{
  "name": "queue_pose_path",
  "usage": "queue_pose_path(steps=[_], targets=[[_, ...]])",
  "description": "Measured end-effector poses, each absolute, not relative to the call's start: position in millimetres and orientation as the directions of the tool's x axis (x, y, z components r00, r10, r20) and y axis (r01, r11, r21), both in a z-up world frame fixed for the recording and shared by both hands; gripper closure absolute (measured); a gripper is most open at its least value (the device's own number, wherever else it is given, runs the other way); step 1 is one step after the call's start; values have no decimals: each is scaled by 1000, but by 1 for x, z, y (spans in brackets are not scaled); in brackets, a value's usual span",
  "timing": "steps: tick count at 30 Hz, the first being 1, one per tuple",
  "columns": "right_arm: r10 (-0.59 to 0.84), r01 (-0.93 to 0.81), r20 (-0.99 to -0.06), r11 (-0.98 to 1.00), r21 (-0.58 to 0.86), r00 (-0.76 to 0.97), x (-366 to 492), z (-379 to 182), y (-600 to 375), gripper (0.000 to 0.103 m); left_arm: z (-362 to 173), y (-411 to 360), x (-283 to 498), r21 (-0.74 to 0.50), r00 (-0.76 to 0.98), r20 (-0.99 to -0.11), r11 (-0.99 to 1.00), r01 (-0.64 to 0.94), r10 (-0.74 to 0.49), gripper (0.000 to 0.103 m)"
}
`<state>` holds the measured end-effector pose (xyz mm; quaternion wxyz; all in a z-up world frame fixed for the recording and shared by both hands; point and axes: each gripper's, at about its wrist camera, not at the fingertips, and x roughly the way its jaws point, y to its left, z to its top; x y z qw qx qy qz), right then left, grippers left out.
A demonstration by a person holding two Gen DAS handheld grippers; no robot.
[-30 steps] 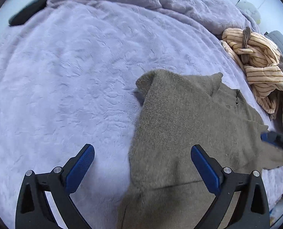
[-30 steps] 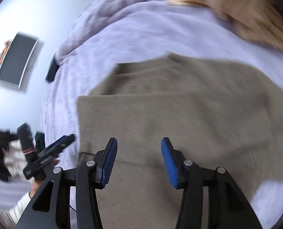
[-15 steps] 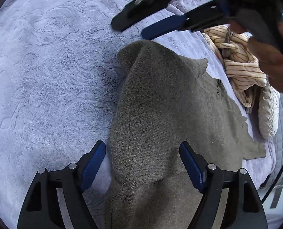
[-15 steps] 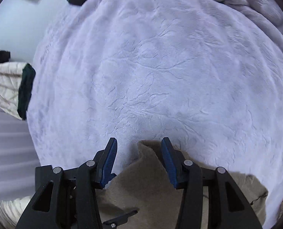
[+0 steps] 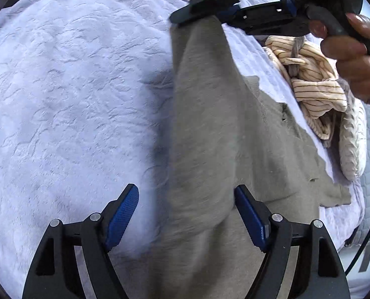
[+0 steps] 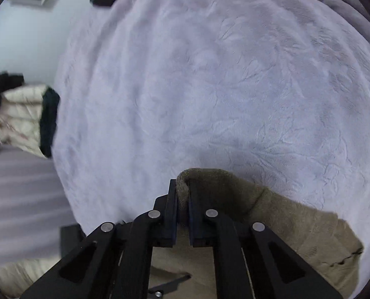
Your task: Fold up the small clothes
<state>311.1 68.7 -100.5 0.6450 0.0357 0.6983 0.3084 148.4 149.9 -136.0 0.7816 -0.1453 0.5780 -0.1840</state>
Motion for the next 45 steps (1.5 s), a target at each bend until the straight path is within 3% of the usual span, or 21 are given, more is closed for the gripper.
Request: queue_pose_path(steps=[2,7,13,16,17,18,21,24,34,39,45], targets=[[493,-269,-862,820,505,-118,318,-104,52,98,-140,151,146,-413,260,-867,905,105,-425,23],[441,-164,-896,881,443,-51,319,-130,30,94,-122,164,144,-376,307,-875,925,54,-373,23],[483,-146,-873,870,470,67,304,-86,-20,92,-99,179,172,-360,393,-858,933,4,-332,22],[495,-92,-864,868,488,91,281,-83,-47,71,-115,170,204,-250,375,-899,968,-16,-226,22],[484,-76,-869,875,479,98,270,-86,-55,57,-124,168,213,-208,366,-912,978,-24,-185,22],[464,-66,-880,886,460,103,264,-90,-57,50,-133,167,218,-178,350,-924,983,-35,-155,22],[386,-15,-919,922,386,83,234,-114,-80,50,-143,177,221,-221,340,-921,974,-54,-190,22],[318,77,-946,943,322,61,201,-136,-118,51,-136,181,213,-151,335,-933,988,-29,-133,22],[315,295,-939,892,342,136,104,-114,-200,42,-104,192,156,-160,291,-946,986,-36,-143,22],[349,366,-926,850,378,146,58,-115,-211,41,-96,143,116,-175,228,-956,982,65,-185,22],[391,421,-904,800,427,174,20,-114,-214,33,-87,75,82,-192,170,-960,963,187,-224,22]])
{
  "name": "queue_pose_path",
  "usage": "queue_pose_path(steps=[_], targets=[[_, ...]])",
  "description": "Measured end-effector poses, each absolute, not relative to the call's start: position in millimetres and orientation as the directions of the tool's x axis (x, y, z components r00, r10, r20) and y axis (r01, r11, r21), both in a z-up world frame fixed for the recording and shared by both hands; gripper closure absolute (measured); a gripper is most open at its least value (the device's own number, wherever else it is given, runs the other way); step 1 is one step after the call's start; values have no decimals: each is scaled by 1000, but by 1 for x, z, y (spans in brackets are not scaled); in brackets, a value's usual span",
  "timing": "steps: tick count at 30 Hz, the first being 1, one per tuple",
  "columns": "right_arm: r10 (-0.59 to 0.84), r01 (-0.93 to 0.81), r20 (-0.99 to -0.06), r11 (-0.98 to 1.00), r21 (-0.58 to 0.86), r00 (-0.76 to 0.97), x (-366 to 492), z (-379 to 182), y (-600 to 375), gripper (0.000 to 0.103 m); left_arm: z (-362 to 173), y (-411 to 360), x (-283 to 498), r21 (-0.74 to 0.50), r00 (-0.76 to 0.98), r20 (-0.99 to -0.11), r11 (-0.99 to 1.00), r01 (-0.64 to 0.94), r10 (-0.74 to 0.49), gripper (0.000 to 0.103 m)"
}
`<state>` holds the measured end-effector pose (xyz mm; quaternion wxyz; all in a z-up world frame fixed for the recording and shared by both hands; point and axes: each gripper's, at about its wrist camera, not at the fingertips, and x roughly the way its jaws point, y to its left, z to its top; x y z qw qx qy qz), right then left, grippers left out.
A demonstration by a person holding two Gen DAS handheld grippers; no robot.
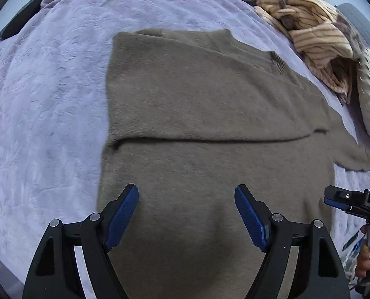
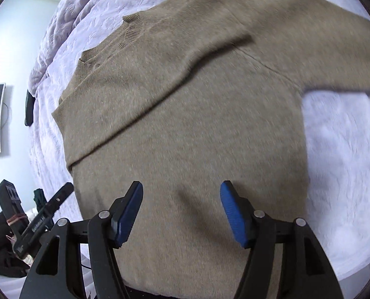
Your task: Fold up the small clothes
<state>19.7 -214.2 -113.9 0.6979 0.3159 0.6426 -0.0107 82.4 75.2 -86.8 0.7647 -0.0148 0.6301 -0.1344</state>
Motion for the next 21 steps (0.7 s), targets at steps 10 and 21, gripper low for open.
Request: queue_pose_path(steps=[10,21], targets=[[416,476,-880,741,474,229,-16,-115,-245,29,-76,8,64,-180,131,-968,957,228,-213,22],[403,536,-858,671,513,318,-48,-114,-304,21,-77,-44,61,-107,118,-982,949,297,-148,2]])
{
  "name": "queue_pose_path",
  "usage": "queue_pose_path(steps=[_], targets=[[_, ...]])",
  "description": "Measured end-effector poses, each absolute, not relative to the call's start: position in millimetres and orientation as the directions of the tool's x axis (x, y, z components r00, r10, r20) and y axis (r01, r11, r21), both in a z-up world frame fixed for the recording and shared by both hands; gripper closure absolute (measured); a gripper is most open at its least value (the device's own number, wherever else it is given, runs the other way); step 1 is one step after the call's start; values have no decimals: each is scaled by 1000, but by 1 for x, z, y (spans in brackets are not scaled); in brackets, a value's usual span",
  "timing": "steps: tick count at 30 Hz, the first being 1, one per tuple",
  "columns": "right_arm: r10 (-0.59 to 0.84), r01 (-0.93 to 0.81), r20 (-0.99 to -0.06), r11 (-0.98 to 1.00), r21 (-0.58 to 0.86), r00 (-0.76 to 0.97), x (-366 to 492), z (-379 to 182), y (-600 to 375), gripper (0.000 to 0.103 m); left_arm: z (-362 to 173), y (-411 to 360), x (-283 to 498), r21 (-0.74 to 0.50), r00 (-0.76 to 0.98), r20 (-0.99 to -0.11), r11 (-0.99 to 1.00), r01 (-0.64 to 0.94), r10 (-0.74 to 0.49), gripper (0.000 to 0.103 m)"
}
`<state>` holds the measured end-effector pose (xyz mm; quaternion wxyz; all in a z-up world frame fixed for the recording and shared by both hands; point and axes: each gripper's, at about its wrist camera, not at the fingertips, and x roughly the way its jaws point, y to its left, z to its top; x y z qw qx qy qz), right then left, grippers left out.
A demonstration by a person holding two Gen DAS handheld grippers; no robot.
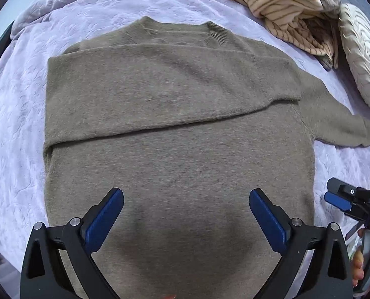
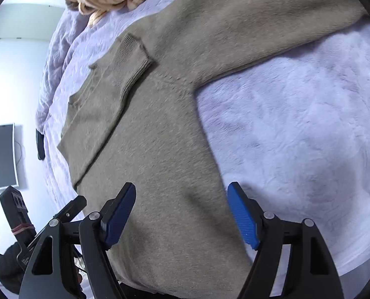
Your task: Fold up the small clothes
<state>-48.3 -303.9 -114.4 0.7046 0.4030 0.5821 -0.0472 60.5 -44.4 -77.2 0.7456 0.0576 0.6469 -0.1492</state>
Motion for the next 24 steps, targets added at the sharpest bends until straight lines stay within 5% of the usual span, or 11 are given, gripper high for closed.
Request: queue_pose_path(steps=[5,24], targets=[[366,541,-855,664,516,367,-56,-113,-329,11,-83,-67,59,-86,93,-988,940,330,-123,2],[195,644,-776,459,612,599,-73,-116,-462,11,-103,-137,53,-83,15,-995,888,452,-100,2]])
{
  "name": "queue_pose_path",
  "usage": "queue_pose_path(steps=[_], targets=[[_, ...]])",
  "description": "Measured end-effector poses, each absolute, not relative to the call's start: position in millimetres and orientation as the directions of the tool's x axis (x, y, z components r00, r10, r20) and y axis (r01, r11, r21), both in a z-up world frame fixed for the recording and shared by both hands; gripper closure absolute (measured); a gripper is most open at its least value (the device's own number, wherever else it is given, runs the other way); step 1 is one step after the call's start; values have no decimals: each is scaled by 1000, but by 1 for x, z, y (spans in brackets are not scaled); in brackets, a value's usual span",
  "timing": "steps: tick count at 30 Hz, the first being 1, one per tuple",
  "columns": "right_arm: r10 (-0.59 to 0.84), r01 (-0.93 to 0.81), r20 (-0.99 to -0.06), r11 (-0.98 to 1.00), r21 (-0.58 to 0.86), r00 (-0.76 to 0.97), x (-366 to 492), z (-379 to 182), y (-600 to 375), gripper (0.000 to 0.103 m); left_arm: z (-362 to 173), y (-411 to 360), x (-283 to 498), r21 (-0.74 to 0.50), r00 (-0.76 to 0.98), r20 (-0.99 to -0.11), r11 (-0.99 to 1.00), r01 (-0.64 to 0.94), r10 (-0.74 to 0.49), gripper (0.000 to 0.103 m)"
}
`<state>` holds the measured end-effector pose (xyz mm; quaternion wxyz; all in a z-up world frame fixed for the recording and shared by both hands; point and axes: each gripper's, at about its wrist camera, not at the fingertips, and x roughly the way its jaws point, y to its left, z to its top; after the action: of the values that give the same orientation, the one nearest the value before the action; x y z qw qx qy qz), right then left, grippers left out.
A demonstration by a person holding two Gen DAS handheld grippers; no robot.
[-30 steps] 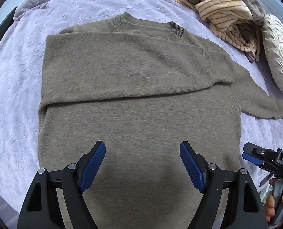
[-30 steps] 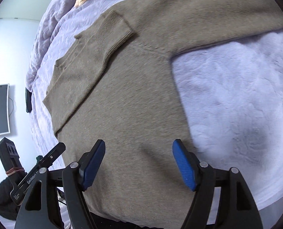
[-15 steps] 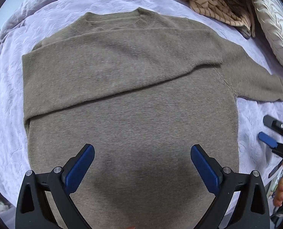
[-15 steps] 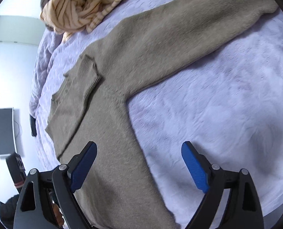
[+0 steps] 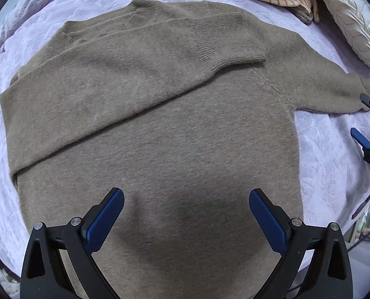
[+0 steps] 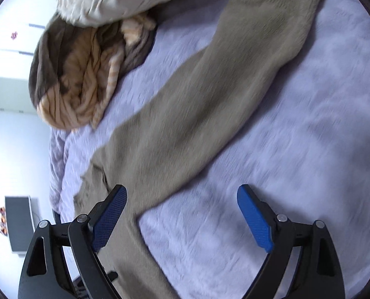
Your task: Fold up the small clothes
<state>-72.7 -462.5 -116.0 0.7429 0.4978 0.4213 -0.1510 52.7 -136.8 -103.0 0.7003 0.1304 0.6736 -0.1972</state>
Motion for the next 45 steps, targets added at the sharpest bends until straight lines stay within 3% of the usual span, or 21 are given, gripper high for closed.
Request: queue_pose_path(steps=[14,16,17,18,19,27,32,39,45], targets=[[102,603,-627,196,773,772,-74,-135,-542,12,-100,-175,70,-91,70,-988,886,454,-137,2],[110,588,-604,150,795,789,-71,-137,-548,31,-99,-181,77,-97,82,-986,891,443,-148,2],[119,591,-604,132,796,788,-69,-138,-548,59,-99,-186,83,-98,86,-985,891,442,-151,2],[128,602,-613,120,790,779,-67,-140,-549,81,-98,-191,88,-100,95,-983,890,445,-157,2],[138,596,-607,113,795,783,-65,-140,-550,85,-98,-195,98,-100,103,-981,888,449,-162,2],[248,385,-440,241,891,863,-36,-85,-524,87,-118,-245,115,-133,144,-963,870,475,-226,2],[324,295,-423,378,878,846,-7,-42,-482,88,-146,-276,113,-117,106,-974,841,528,-202,2],[391,193,-503,610,769,771,40,3,-397,88,-120,-227,118,-140,165,-954,860,491,-249,2],[374,34,-673,860,510,637,85,9,-276,88,-104,-123,139,-78,269,-946,934,349,-179,2]])
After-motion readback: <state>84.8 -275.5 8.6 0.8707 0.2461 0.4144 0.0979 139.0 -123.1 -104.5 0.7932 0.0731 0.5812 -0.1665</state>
